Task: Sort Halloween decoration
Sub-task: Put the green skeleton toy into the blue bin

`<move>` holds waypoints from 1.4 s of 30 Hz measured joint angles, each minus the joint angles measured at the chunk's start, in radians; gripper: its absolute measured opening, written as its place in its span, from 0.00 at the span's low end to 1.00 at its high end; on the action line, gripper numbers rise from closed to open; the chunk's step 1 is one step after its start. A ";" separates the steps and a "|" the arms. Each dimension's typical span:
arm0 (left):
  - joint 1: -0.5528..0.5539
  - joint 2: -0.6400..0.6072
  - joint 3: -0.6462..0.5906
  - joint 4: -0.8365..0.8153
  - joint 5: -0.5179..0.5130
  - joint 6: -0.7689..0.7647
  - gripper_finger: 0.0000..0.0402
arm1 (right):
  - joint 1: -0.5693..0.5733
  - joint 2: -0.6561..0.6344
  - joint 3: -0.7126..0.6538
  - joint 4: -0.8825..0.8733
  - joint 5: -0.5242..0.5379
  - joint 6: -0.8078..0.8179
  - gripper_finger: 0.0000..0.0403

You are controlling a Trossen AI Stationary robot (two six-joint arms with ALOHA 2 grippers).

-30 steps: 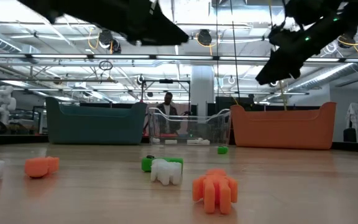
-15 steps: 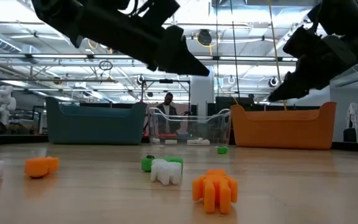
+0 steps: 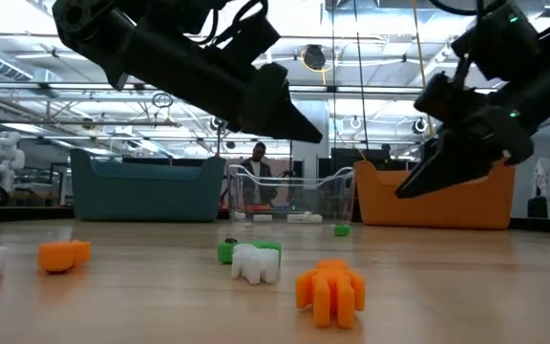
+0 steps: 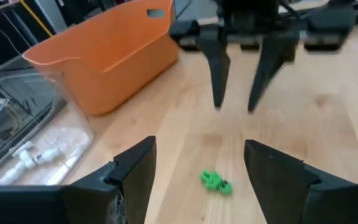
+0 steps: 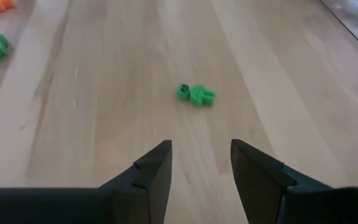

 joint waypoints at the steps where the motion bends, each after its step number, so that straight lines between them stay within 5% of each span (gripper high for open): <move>1: 0.000 0.000 0.000 -0.001 0.000 -0.001 0.60 | 0.000 0.032 0.010 0.019 0.000 -0.016 0.37; 17: -0.005 0.000 0.000 -0.054 0.000 -0.002 0.60 | -0.046 0.397 0.218 0.054 0.003 -0.119 0.31; 26: -0.005 0.000 0.000 -0.060 0.000 -0.005 0.60 | -0.083 0.418 0.259 0.045 -0.014 -0.167 0.30; 42: -0.002 0.000 0.000 -0.105 0.000 -0.050 0.60 | -0.055 0.418 0.263 0.050 -0.235 0.009 0.30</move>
